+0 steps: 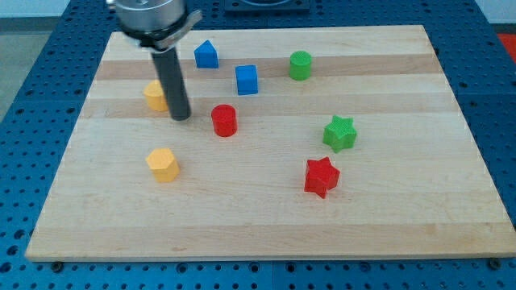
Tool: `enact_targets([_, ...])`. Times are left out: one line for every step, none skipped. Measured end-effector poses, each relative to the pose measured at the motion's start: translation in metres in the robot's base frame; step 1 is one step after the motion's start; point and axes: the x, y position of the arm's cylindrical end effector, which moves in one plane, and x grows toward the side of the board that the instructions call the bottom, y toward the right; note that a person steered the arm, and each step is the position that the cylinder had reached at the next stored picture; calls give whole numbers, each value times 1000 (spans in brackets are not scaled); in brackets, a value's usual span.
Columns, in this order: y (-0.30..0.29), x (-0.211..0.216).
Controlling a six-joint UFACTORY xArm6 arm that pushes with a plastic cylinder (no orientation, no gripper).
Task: Place the yellow heart at the top left of the board
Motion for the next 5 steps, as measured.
enact_targets([-20, -2])
enact_targets([-21, -8])
enact_targets([-22, -13])
enact_targets([-30, -24])
enact_targets([-30, -28])
